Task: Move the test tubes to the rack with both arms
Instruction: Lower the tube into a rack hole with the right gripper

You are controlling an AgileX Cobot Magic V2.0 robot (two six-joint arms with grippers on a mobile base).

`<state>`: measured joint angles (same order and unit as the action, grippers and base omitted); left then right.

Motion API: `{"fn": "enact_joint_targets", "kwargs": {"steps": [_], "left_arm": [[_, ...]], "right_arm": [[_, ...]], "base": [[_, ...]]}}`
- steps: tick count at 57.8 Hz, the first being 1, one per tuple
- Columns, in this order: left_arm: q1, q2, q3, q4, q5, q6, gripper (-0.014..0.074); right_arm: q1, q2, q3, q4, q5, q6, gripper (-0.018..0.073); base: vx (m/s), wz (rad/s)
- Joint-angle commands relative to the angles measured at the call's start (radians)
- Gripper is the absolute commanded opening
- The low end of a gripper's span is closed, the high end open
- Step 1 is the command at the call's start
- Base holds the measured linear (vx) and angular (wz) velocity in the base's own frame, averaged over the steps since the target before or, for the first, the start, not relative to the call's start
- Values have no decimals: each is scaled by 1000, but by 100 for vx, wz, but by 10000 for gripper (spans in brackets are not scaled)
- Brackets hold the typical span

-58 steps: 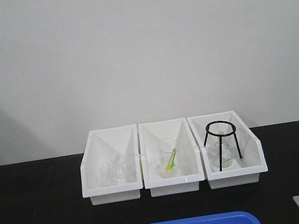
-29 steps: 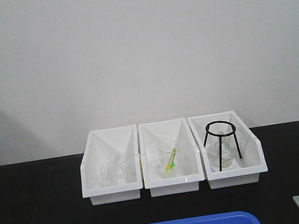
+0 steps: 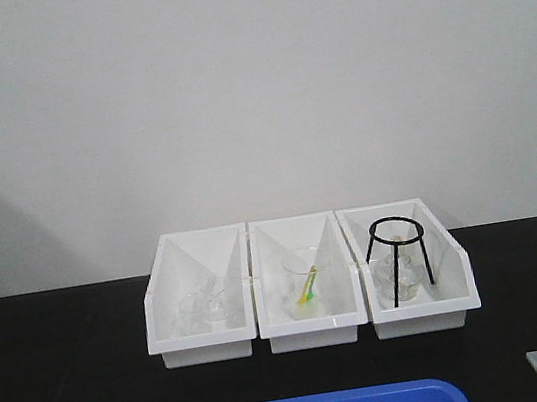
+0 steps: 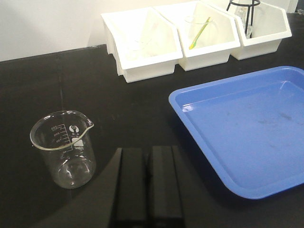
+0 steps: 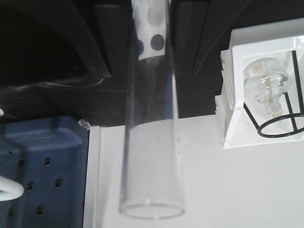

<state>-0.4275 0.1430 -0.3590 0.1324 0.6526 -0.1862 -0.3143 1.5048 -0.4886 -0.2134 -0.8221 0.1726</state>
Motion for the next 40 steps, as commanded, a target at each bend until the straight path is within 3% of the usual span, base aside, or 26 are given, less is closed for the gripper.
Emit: {"fn": "enact_joint_targets", "kwargs": {"steps": [1, 40], "left_arm": [[2, 10, -20, 6, -81, -10, -20], [2, 10, -20, 6, -81, -10, -20]], "right_arm": [[-7, -24, -28, 6, -76, -10, -6], [-7, 221, -28, 2, -176, -9, -6]], "base": [[0, 0], [0, 0]]}}
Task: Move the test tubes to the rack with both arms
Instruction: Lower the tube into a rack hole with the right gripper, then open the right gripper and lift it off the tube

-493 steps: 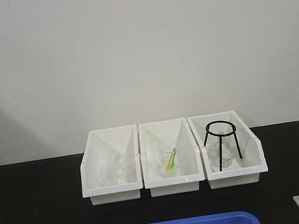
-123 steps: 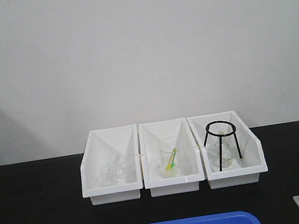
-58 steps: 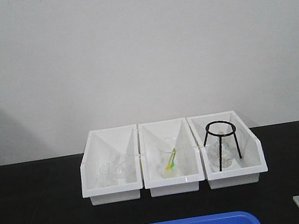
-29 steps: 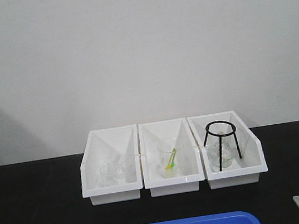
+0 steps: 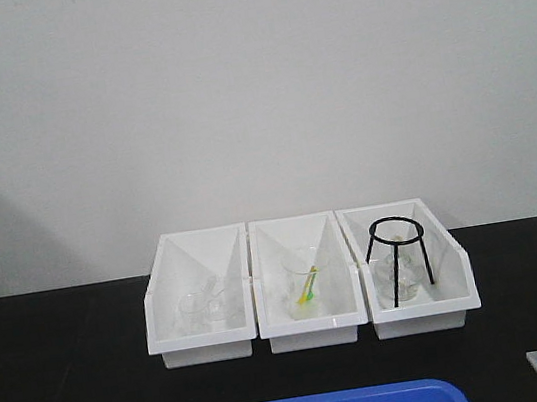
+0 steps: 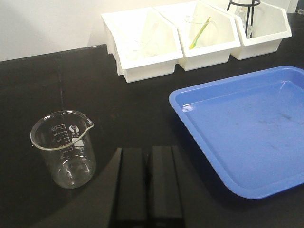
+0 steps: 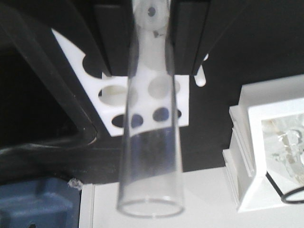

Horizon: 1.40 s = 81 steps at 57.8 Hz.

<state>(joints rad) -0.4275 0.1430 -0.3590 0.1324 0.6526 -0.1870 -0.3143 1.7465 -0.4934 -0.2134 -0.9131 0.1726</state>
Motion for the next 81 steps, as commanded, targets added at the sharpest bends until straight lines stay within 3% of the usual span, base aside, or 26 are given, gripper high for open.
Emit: {"fn": "enact_joint_targets", "kwargs": {"steps": [1, 25, 56, 81], "left_arm": [[2, 10, -20, 6, -81, -9, -20], [2, 10, -20, 6, -81, -9, -20], [2, 10, -20, 6, -81, -9, -20], [2, 10, -20, 6, -82, -8, -20]], "right_arm": [[-7, -20, -23, 2, -85, -9, -6], [-7, -14, -23, 1, -85, -9, 37], [-7, -14, -23, 1, -93, -6, 356], [-7, -20, -23, 2, -231, -5, 387]], "base": [[0, 0], [0, 0], [0, 0], [0, 0]]}}
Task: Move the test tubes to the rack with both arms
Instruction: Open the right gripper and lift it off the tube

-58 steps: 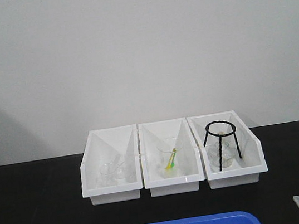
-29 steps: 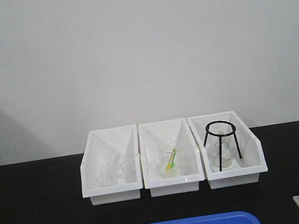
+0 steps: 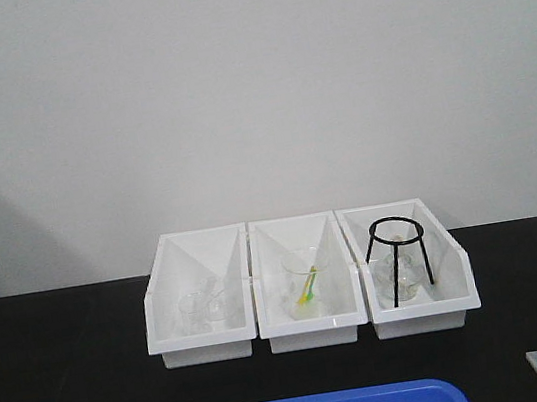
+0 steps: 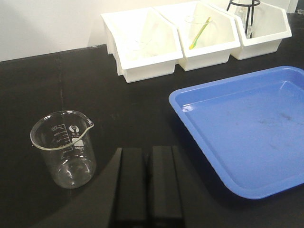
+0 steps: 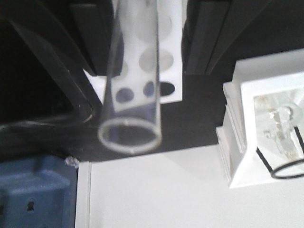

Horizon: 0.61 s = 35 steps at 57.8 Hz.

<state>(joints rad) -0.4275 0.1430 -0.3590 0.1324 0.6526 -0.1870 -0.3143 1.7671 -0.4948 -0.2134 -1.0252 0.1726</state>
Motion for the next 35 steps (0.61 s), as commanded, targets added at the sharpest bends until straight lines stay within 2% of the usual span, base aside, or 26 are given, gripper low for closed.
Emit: {"fn": "enact_joint_targets", "kwargs": {"steps": [1, 23, 35], "left_arm": [[2, 10, -20, 6, -82, -8, -20], [2, 10, -20, 6, -82, -8, -20], [2, 10, -20, 6, -82, -8, -20]], "right_arm": [[-7, -44, -22, 2, -125, -5, 387], [-7, -149, -22, 2, -151, -5, 387], [-7, -273, -22, -5, -110, 3, 386]], "base": [[0, 0], [0, 0], [0, 0]]}}
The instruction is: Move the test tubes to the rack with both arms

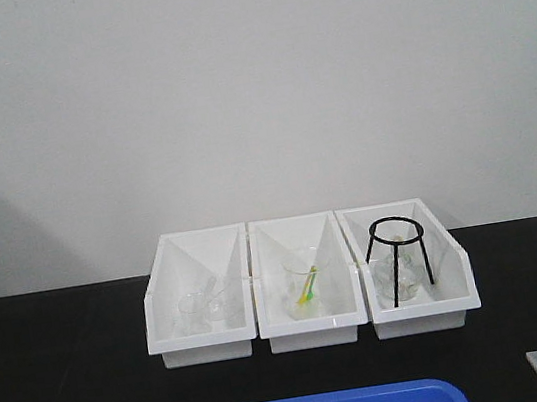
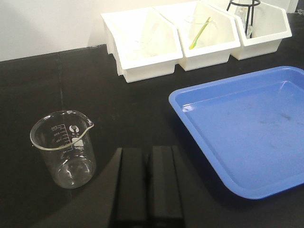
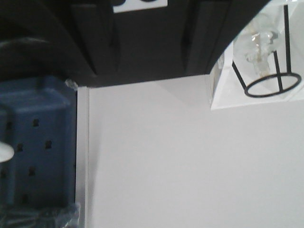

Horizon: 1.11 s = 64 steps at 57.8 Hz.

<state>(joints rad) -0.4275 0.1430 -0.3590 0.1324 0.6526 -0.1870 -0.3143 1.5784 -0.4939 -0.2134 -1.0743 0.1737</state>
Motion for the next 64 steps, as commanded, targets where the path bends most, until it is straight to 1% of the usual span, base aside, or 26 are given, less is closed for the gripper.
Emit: {"fn": "enact_joint_targets", "kwargs": {"steps": [1, 7, 13, 18, 19, 21, 25, 26, 31, 36, 38, 41, 48, 54, 64], "left_arm": [[2, 10, -20, 6, -82, -8, -20], [2, 10, -20, 6, -82, -8, -20], [2, 10, -20, 6, -82, -8, -20], [2, 10, -20, 6, -82, -8, -20], [2, 10, -20, 6, -82, -8, -20], [2, 10, -20, 6, -82, -8, -20], [2, 10, -20, 6, -82, -9, -20], [2, 10, -20, 5, -82, -9, -20], [2, 10, -20, 4, -86, -9, -20], [2, 10, -22, 4, -110, -9, -20], [2, 14, -22, 4, -138, -9, -20], [2, 21, -22, 3, -172, -13, -20], [2, 73, -22, 4, -246, -56, -20], [2, 137, -22, 5, -319, -60, -19], [2, 222, -22, 4, -508, -66, -17]], "right_arm": [[-7, -101, -23, -11, -47, 4, 386], [-7, -195, -23, -32, 29, 5, 356], [-7, -320, -23, -56, 170, 9, 271], [-7, -440, -23, -80, 327, 20, 168], [-7, -469, -23, -87, 390, 24, 131], [-7, -508, -23, -94, 454, 30, 94], [8, -611, -23, -101, 629, 68, -4], [13, -629, -23, -101, 661, 75, -15], [57, -733, -23, -102, 833, 89, -13], [115, -816, -23, -101, 947, 94, -12], [143, -857, -23, -101, 986, 99, -12], [190, -901, -23, -101, 1019, 99, -11], [296, -996, -23, -91, 1074, 105, -8], [397, -1050, -23, -91, 1105, 117, -8], [548, -1086, -23, -91, 1129, 120, -8]], "base": [[0, 0], [0, 0], [0, 0], [0, 0], [0, 0], [0, 0], [0, 0], [0, 0], [0, 0], [0, 0], [0, 0], [0, 0], [0, 0], [0, 0], [0, 0]]}}
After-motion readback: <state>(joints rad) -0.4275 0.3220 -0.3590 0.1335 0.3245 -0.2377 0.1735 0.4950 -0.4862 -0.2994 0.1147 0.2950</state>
